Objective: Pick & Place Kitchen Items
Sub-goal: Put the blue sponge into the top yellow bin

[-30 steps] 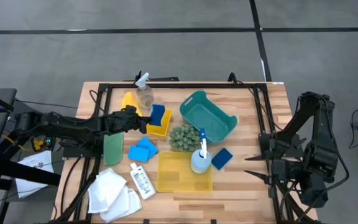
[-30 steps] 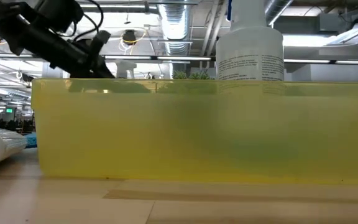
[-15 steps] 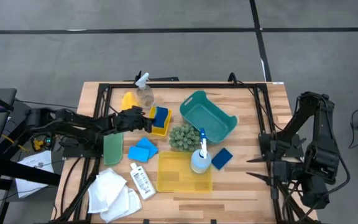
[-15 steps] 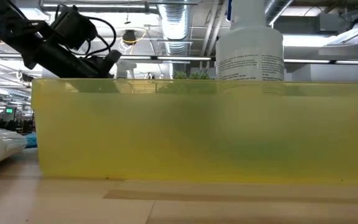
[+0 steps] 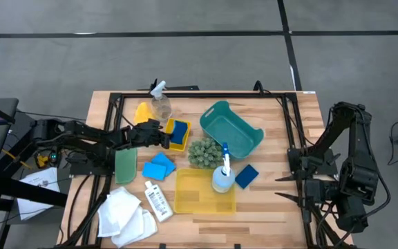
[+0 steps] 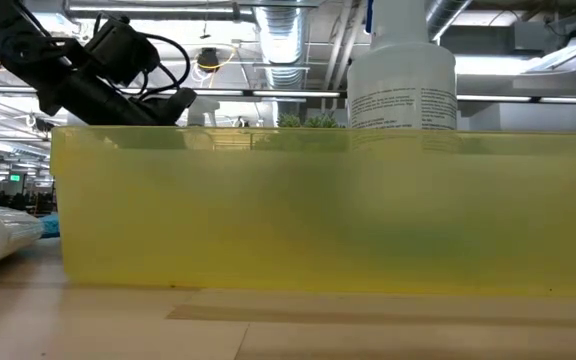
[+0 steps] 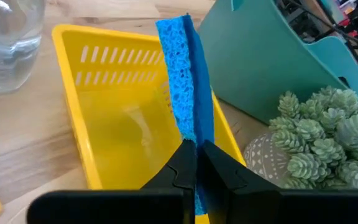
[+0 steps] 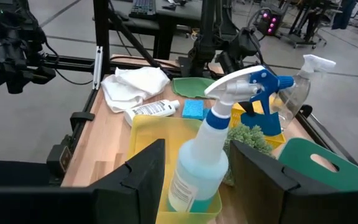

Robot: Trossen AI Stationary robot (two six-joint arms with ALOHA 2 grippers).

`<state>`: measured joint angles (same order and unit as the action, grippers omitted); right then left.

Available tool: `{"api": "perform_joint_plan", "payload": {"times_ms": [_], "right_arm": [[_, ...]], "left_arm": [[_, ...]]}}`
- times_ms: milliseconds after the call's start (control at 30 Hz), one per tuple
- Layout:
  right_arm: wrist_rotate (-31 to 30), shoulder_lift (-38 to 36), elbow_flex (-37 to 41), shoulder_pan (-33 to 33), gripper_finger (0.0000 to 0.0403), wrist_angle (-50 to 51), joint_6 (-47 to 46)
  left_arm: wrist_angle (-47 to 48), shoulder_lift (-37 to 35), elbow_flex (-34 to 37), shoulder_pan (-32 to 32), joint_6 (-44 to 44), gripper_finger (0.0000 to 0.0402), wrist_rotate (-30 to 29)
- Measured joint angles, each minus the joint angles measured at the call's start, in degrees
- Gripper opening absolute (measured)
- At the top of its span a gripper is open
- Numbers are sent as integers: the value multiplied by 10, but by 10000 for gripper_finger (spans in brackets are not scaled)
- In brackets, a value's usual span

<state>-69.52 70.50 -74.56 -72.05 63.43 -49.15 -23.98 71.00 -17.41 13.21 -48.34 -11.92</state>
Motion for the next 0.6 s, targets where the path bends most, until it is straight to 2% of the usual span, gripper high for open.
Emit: {"api": "perform_joint_plan", "payload": {"times_ms": [600], "right_arm": [[-10, 0, 0, 0, 168, 5, 0]], "left_arm": [[21, 0, 0, -10, 3, 6, 1]]}}
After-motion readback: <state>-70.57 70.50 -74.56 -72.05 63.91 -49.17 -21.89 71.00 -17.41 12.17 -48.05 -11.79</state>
